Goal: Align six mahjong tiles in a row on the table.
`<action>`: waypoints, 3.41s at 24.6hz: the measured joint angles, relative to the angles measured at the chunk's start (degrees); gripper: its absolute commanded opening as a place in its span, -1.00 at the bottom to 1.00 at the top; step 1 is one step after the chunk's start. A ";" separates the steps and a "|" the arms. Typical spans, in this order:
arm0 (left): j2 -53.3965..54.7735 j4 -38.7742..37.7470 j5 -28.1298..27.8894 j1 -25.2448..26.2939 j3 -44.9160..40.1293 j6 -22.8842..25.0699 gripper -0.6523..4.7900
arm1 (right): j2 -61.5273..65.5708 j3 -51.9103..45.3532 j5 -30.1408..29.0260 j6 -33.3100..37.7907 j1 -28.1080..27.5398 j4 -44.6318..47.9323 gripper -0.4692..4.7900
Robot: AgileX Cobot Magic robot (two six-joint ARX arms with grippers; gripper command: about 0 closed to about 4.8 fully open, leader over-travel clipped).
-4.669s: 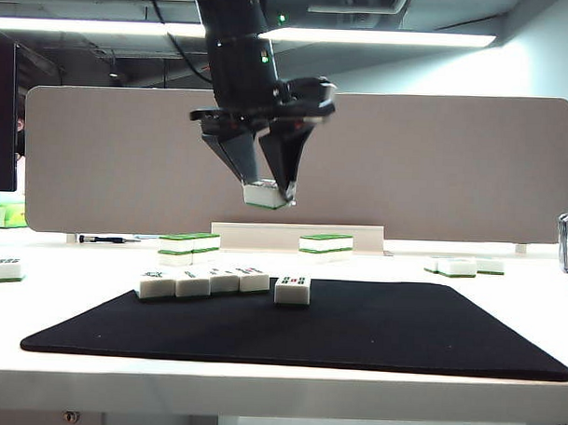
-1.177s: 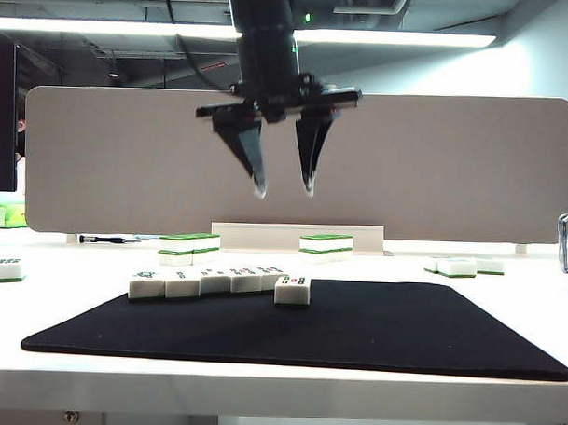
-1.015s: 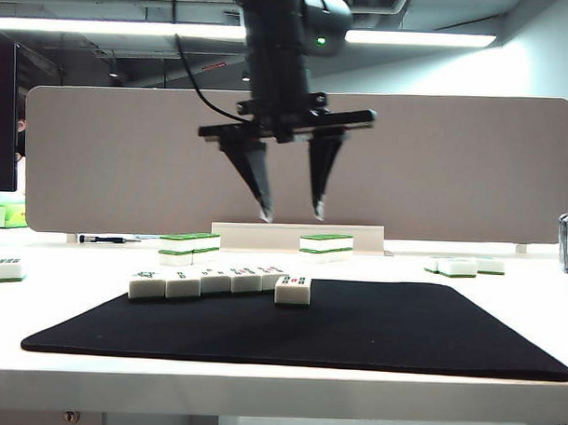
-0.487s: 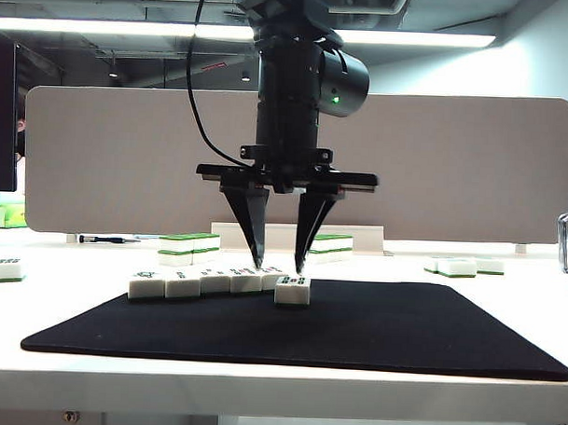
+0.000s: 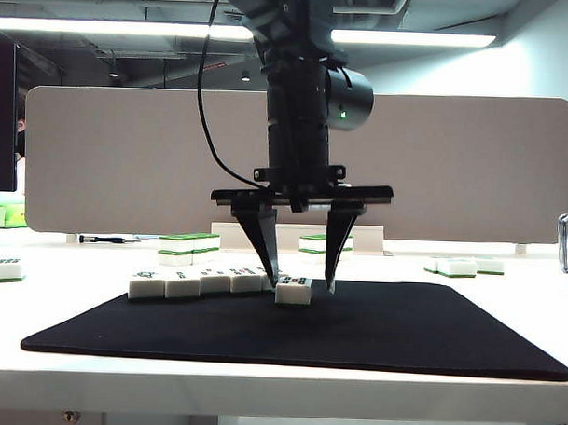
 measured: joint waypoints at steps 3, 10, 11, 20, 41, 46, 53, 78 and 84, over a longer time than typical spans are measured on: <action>0.74 0.09 0.02 0.15 0.02 -3.37 0.26 | 0.00 0.00 0.02 0.00 0.00 0.00 -0.82; 0.74 5.66 11.19 -0.09 0.11 -7.80 0.26 | 0.00 0.00 0.02 0.00 0.00 0.00 -0.82; 0.74 6.10 12.72 -0.13 0.11 -7.85 0.26 | 0.00 0.00 0.02 0.00 0.00 0.00 -0.82; 0.59 -7.37 6.25 0.31 11.65 14.27 0.27 | 0.00 0.00 0.02 -0.02 0.00 0.00 -0.82; 5.79 -1.18 3.61 -1.57 11.43 44.94 0.59 | 0.00 0.00 0.02 0.00 -0.02 0.00 -0.82; 6.19 -0.20 3.21 -1.55 10.01 46.40 0.23 | 0.00 0.00 0.02 0.00 -0.02 0.00 -0.82; 6.23 0.83 2.23 -1.55 10.10 46.38 0.11 | 0.00 0.00 0.02 0.00 -0.02 0.00 -0.82; 7.76 4.04 5.57 7.02 17.40 57.96 0.11 | 0.00 0.02 0.02 0.00 0.00 0.00 -0.82; 9.40 3.61 5.81 7.32 17.29 57.96 0.11 | 0.00 -0.04 0.02 0.00 0.00 0.00 -0.82</action>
